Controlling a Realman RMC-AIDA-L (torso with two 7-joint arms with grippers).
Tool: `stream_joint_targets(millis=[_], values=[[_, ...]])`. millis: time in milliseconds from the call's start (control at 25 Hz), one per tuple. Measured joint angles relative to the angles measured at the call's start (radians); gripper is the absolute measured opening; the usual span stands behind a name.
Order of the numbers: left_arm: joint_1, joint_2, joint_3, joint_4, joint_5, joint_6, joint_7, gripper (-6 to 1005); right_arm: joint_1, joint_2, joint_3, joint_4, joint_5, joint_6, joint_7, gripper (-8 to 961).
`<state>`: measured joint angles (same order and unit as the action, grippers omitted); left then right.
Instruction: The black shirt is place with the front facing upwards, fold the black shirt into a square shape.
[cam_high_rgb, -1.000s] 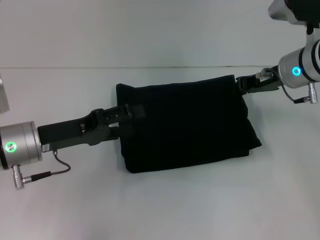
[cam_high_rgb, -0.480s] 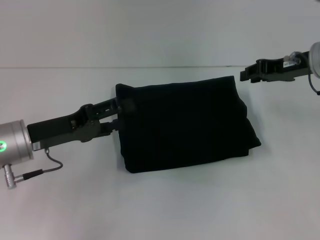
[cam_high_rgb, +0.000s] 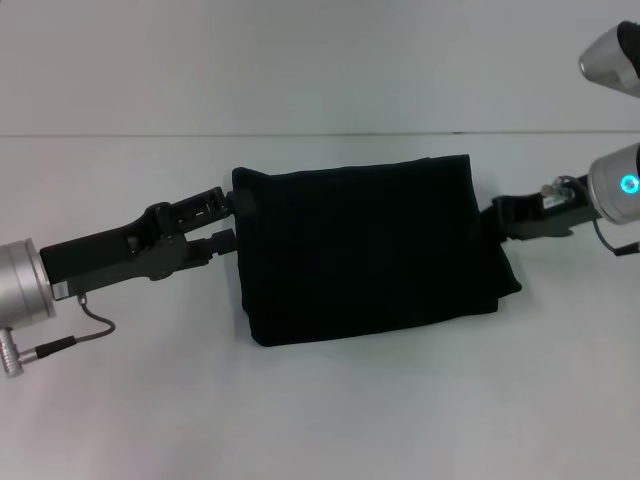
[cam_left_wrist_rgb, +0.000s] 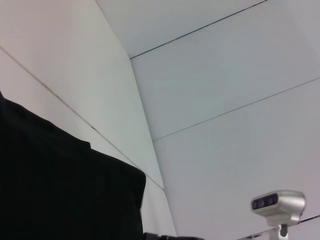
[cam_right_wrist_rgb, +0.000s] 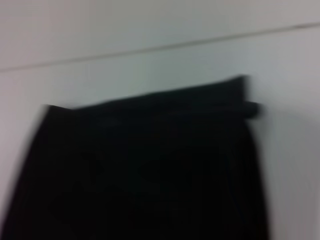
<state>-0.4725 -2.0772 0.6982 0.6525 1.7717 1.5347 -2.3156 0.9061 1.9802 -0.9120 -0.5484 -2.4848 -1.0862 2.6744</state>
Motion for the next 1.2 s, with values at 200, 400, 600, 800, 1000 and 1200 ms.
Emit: stream_joint_targets(millis=[200,400,600,800,1000,1200], values=[[0.006,0.004,-0.001,0.002,0.000,0.009,-0.002,948,-0.055,-0.008,0.049,-0.146,0.027,-0.134,-0.015,331],[0.016,0.018,0.007,-0.007,0.020,0.059,-0.005,948,-0.215,-0.001,0.190,-0.326,0.430,-0.338,-0.258,335],[0.033,0.023,0.010,-0.023,0.074,0.084,-0.021,947,-0.393,-0.009,0.312,-0.192,0.784,-0.499,-0.556,339],[0.057,-0.017,0.008,-0.036,0.155,0.039,-0.067,947,-0.560,0.000,0.472,-0.018,0.897,-0.540,-0.760,591],[0.069,-0.065,0.002,-0.072,0.167,-0.155,-0.076,947,-0.586,0.002,0.537,0.046,0.900,-0.538,-0.813,762],[0.037,-0.076,0.000,-0.133,0.161,-0.249,-0.085,947,-0.571,-0.001,0.536,0.053,0.898,-0.534,-0.819,852]])
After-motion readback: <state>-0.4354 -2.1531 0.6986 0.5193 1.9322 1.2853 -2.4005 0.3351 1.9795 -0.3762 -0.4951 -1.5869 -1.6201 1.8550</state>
